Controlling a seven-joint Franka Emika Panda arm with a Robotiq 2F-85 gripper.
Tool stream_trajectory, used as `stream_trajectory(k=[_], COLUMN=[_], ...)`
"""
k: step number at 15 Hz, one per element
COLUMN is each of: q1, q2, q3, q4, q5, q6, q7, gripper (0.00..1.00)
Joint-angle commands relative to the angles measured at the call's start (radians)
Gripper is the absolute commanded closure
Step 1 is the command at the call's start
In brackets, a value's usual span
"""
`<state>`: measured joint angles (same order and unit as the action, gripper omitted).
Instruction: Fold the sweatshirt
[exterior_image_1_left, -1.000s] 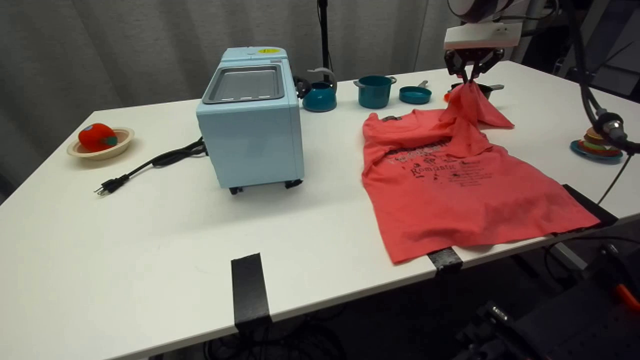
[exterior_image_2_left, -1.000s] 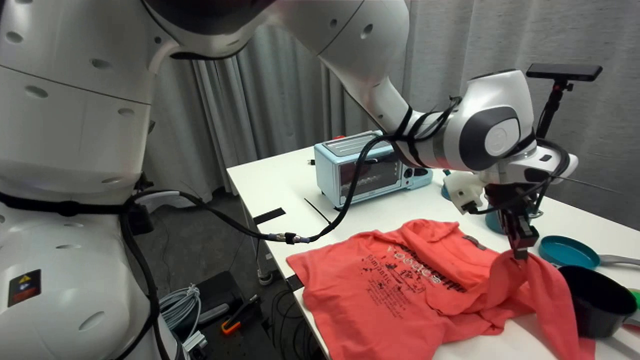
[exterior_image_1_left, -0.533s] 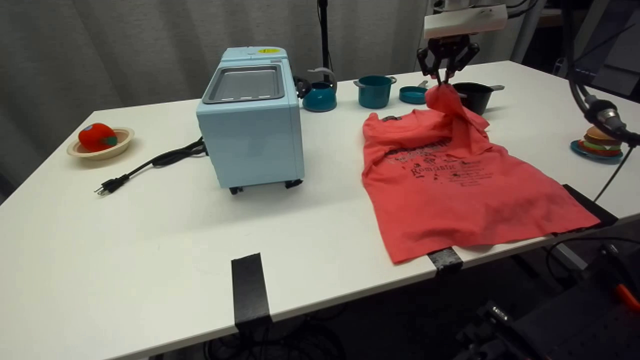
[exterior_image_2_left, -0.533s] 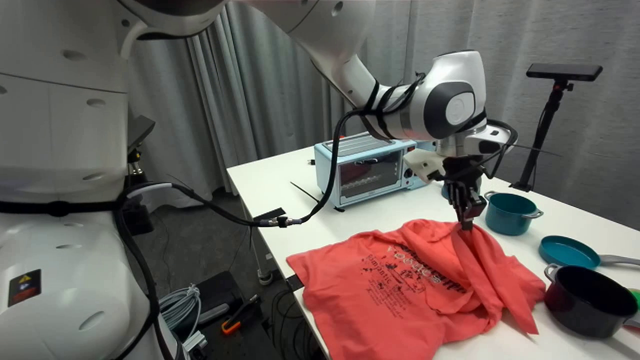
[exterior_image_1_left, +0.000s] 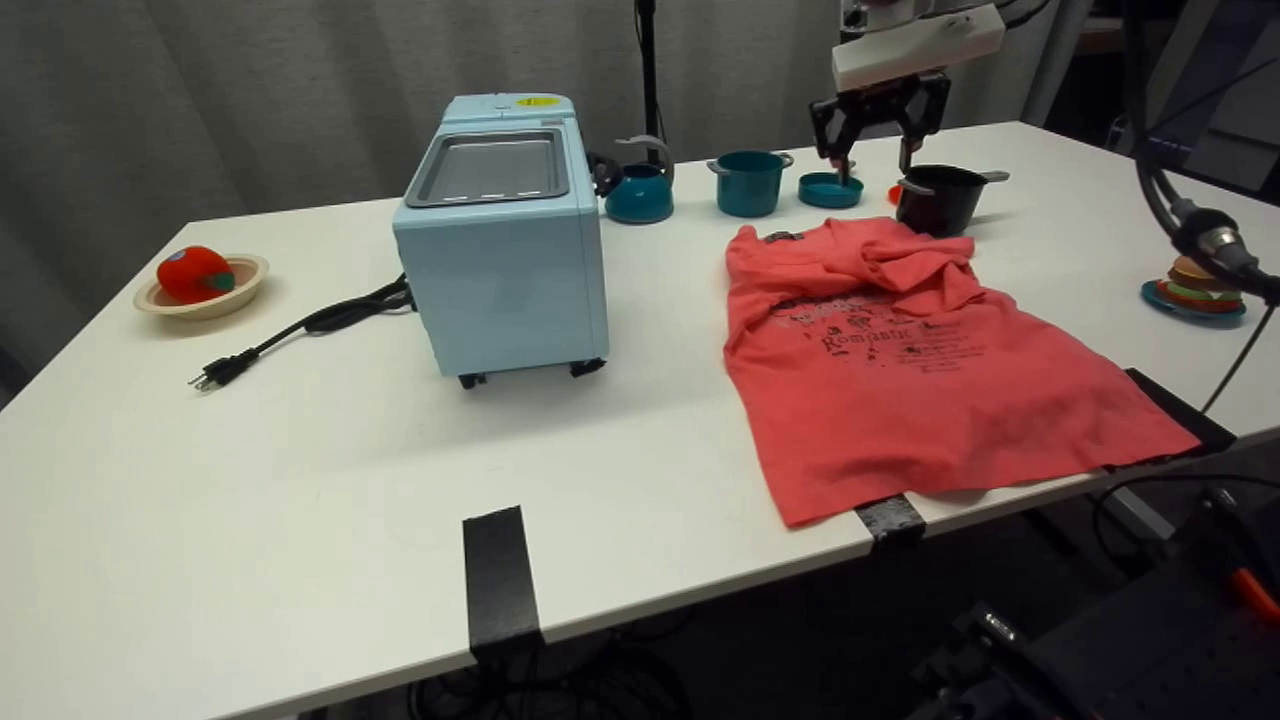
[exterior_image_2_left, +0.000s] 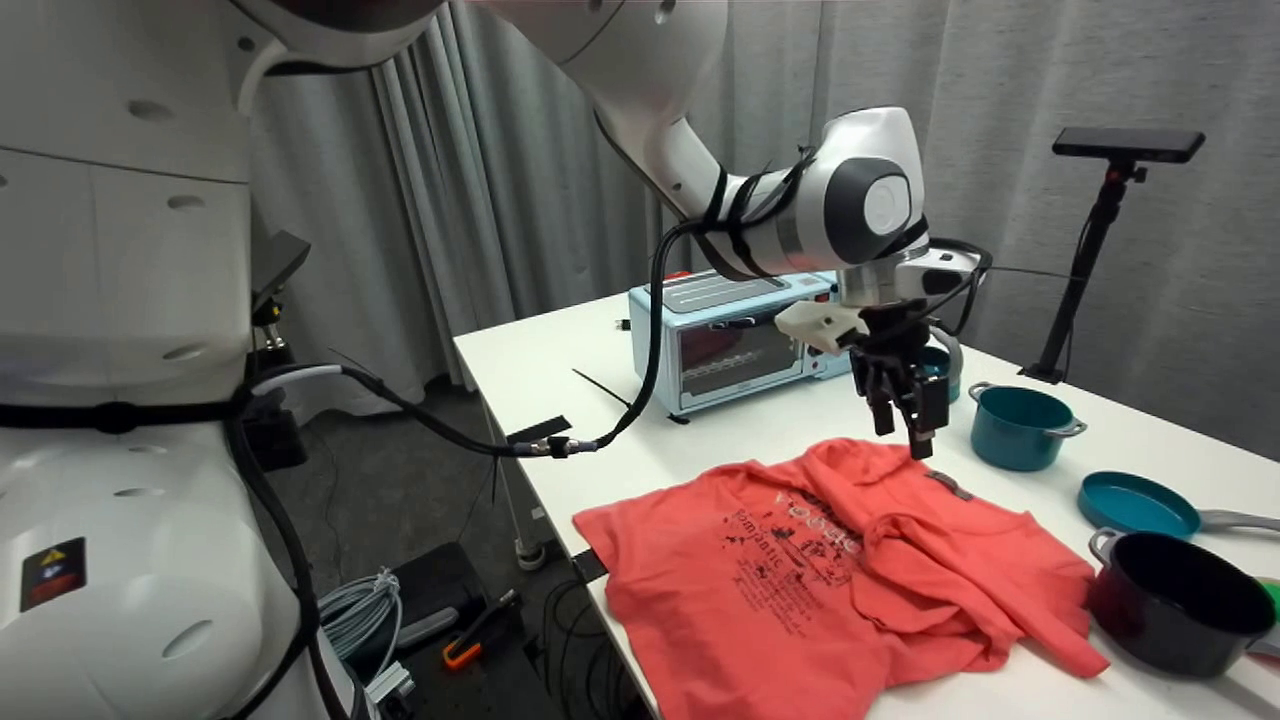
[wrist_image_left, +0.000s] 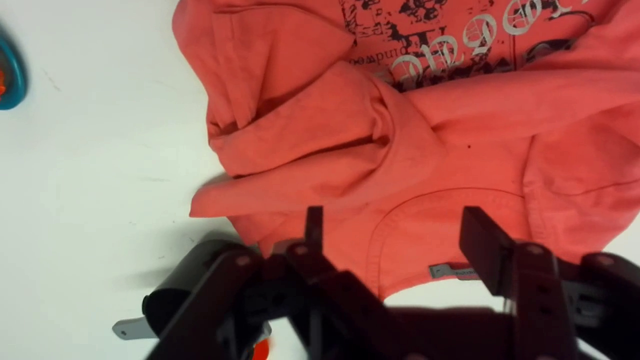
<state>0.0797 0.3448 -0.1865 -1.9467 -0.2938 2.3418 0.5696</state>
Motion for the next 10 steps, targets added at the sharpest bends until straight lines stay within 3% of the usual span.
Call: stream_trajectory(k=[1,6,10], q1=[-0.012,-0.03,-0.045], q2=[-0.033,-0.094,-0.204], q3=[0.0,-0.005,0.005], q4=[-0.036,-0.125,-0.291], q5=[-0.023,-0.007,-0.004], q6=[0.049,0.113,0.217], q7=[-0.009,-0.021,-0.06], gripper=[0.01,0.0,0.0])
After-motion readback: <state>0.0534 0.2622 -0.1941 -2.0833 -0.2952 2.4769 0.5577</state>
